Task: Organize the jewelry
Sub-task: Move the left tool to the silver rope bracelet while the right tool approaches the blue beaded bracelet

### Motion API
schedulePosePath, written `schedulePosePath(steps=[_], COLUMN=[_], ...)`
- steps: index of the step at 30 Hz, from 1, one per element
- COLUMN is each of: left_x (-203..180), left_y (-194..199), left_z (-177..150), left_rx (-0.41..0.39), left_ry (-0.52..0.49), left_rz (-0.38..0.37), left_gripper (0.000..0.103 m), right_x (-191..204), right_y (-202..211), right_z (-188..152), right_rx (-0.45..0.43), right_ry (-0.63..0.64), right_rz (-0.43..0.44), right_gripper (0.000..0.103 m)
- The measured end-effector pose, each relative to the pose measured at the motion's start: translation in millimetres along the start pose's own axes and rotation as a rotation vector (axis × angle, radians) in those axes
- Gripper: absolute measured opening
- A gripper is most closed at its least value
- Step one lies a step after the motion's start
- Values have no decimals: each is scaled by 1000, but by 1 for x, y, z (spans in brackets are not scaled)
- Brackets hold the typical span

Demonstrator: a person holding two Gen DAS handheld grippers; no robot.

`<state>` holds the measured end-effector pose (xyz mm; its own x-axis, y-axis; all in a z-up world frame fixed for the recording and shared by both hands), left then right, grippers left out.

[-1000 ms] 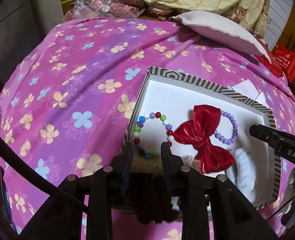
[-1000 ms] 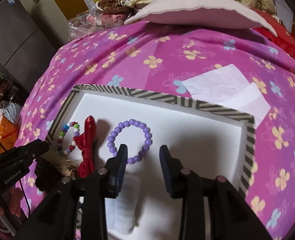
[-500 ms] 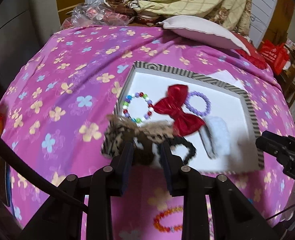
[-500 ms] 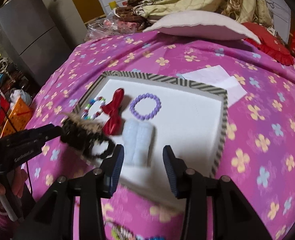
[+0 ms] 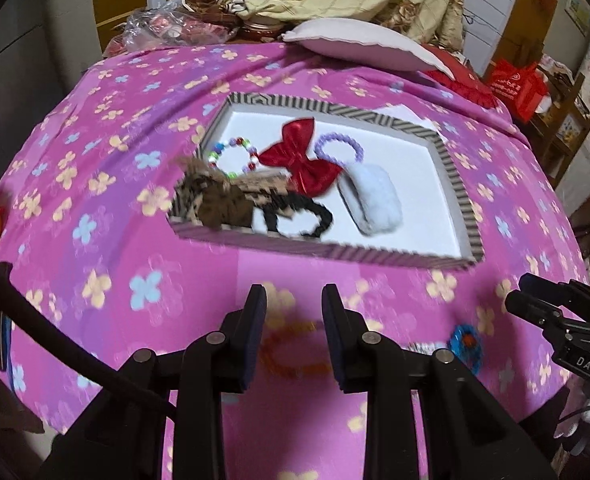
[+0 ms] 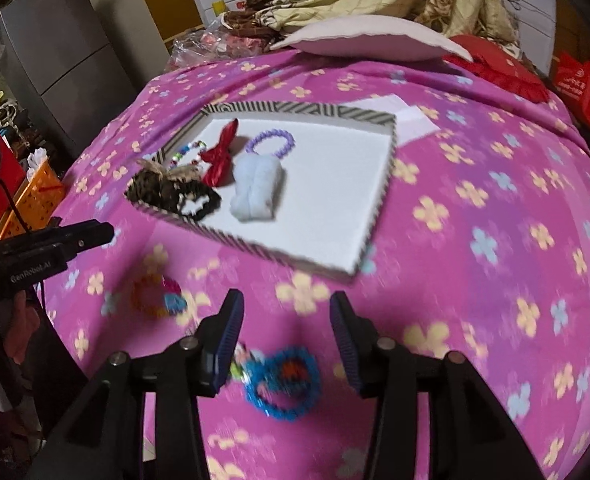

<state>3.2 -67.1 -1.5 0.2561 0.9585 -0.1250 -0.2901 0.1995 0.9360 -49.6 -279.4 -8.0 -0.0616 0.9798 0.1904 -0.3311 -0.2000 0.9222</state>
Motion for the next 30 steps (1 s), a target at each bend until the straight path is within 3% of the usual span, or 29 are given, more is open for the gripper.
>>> schedulePosePath(steps=[13,18,30], left_x=[-27,-33,-56], left_y=[-22,-37,-61], left_z=[-55,-64,-66], left_rx=[102,132,145], left_ry=[-11,3,-25], left_rz=[-74,-88,-27], left_gripper=[36,37,37], right_x=[-12,-11,-12], right_y=[-20,-36,-46], right_z=[-61,-70,-68], right_rx=[55,77,57], right_ry=[15,20,59], right_rz=[-57,-60,-138], right_gripper=[46,41,34])
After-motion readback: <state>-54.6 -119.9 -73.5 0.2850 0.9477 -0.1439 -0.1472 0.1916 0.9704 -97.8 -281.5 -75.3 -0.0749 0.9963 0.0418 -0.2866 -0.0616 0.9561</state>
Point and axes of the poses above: each gripper's, at about its wrist camera, not at the fingertips, and y roughly against the way its jaws point, x to its left, z to its top, the point moved 6 cm from there along -y, roughly the way its jaws point, and after that the axes turned 11 degrees about x, right-handed, at the moved point
